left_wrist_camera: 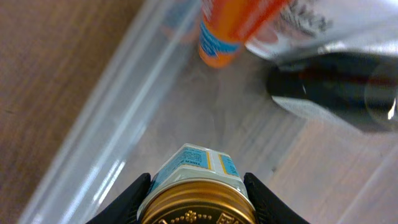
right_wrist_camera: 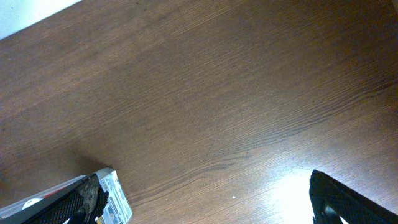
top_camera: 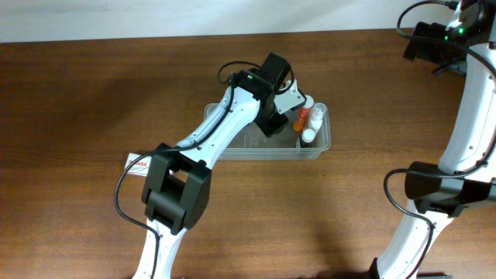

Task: Pack container
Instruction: 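Lift the gold-lidded jar and carry it over the container, then lower the jar into the container beside the orange tube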

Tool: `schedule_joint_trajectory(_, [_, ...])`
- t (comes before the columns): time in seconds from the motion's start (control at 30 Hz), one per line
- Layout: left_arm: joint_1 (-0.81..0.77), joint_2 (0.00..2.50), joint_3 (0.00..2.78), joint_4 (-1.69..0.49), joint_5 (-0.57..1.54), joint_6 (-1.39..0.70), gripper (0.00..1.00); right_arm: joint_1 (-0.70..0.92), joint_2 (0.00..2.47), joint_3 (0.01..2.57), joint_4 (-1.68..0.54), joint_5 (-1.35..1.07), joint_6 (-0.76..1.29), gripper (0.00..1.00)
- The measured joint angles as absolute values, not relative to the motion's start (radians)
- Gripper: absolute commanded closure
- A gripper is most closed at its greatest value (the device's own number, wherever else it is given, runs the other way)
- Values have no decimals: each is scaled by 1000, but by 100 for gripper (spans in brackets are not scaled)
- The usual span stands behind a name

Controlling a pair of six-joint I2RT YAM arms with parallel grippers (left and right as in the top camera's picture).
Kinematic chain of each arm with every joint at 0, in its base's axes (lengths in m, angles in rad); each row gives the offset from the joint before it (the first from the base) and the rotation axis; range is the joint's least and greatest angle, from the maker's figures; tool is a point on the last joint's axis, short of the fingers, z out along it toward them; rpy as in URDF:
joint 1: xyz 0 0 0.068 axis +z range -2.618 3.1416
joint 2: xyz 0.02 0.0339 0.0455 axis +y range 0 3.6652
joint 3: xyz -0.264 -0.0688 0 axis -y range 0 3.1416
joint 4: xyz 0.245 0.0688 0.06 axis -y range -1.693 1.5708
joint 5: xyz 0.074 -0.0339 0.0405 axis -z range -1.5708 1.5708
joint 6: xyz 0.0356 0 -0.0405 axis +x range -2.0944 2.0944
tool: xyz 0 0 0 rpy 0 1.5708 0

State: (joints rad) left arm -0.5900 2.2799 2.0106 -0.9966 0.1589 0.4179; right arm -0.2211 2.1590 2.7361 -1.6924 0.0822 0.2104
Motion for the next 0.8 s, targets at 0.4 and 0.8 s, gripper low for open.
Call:
schedule_joint_trajectory(0.4, [-604,2280,2011,-925,156,262,70,-221,2159,2736,-1692,82,210,2])
schedule_joint_trajectory(0.8, [-675,2280,2011,-926,141,127,71,-221,2159,2736,-1692,82,209,2])
